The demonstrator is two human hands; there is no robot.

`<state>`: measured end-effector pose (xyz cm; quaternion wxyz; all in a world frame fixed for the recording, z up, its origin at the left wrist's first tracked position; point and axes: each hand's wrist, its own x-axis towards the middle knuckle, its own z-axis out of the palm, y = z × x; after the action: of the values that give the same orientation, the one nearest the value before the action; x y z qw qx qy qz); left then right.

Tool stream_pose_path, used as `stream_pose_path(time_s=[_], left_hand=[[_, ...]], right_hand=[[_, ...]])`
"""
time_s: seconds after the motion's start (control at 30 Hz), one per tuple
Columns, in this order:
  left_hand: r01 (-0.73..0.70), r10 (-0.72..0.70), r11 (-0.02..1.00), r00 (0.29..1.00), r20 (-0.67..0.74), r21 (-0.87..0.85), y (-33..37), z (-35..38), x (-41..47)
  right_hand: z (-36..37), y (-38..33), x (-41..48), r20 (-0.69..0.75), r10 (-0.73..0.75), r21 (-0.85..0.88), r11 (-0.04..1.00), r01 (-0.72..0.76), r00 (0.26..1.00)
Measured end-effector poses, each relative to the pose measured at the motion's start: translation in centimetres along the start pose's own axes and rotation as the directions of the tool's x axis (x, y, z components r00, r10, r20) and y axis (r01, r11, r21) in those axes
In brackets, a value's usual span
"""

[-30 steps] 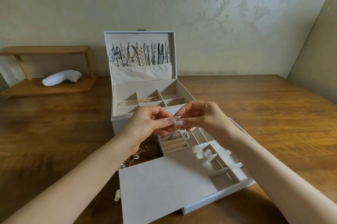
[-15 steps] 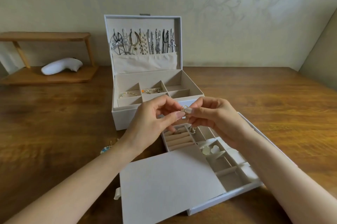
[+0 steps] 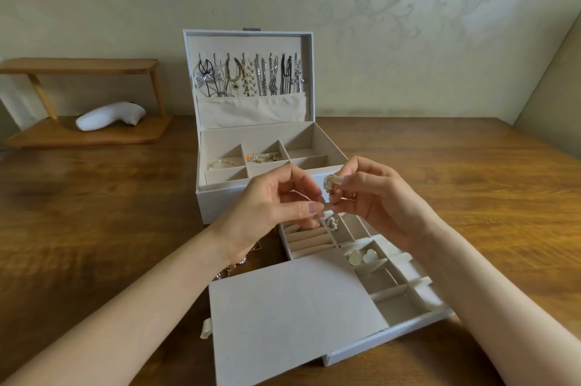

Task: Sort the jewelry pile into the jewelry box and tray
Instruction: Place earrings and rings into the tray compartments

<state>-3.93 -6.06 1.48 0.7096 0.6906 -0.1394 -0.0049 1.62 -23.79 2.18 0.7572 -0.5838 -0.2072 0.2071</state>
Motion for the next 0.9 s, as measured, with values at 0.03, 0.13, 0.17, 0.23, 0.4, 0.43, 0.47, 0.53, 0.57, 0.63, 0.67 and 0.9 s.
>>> stream_pose_path(time_s=[0.03, 0.13, 0.17, 0.23, 0.4, 0.43, 0.47, 0.53, 0.57, 0.63, 0.67, 0.9], left_hand=[[-0.010, 0.010, 1.000, 1.000, -0.007, -0.011, -0.01, -0.03, 0.03], [-0.029, 0.028, 0.999, 0.999, -0.021, -0.038, 0.03, -0.15, 0.06], [-0.031, 0.030, 0.999, 0.999, -0.024, -0.040, 0.06, -0.19, 0.07], [-0.032, 0.030, 0.998, 0.999, -0.035, -0.050, 0.17, -0.32, 0.03], [-0.035, 0.031, 0.997, 0.998, -0.056, -0.063, 0.46, -0.59, -0.15], [-0.034, 0.030, 0.997, 0.998, -0.057, -0.068, 0.48, -0.62, -0.17], [-0.032, 0.028, 0.996, 0.998, -0.057, -0.077, 0.51, -0.63, -0.19], [-0.024, 0.019, 0.995, 0.998, -0.056, -0.098, 0.62, -0.59, -0.17], [-0.019, 0.014, 0.995, 0.998, -0.059, -0.100, 0.68, -0.57, -0.13], [-0.009, 0.005, 0.998, 0.997, -0.073, -0.063, 0.74, -0.52, -0.11], [-0.005, 0.002, 0.999, 0.997, -0.079, -0.037, 0.74, -0.47, -0.09], [0.010, -0.010, 1.000, 0.995, -0.103, -0.002, 0.57, -0.15, -0.20]], right_hand=[[0.00, -0.08, -0.04, -0.001, -0.007, 0.012, 1.000, 0.007, 1.000], [-0.01, -0.16, -0.07, -0.006, -0.021, 0.023, 1.000, 0.021, 1.000], [0.01, -0.15, -0.10, 0.000, -0.023, 0.024, 0.999, 0.023, 1.000], [0.08, -0.15, -0.17, 0.013, -0.021, 0.032, 0.999, 0.021, 1.000], [0.05, -0.15, -0.29, 0.023, -0.023, 0.049, 0.999, 0.022, 0.999], [0.07, -0.13, -0.29, 0.021, -0.019, 0.045, 0.999, 0.018, 1.000], [0.08, -0.13, -0.30, 0.017, -0.012, 0.043, 0.999, 0.012, 1.000], [0.08, -0.13, -0.32, 0.009, -0.001, 0.038, 0.999, 0.001, 1.000], [0.12, -0.19, -0.36, 0.008, 0.002, 0.032, 0.999, -0.003, 1.000], [0.21, -0.22, -0.42, 0.014, 0.007, 0.016, 1.000, -0.007, 1.000], [0.20, -0.22, -0.44, 0.020, 0.010, 0.011, 1.000, -0.011, 1.000], [0.01, -0.32, -0.53, 0.063, 0.041, 0.062, 0.997, -0.045, 0.997]])
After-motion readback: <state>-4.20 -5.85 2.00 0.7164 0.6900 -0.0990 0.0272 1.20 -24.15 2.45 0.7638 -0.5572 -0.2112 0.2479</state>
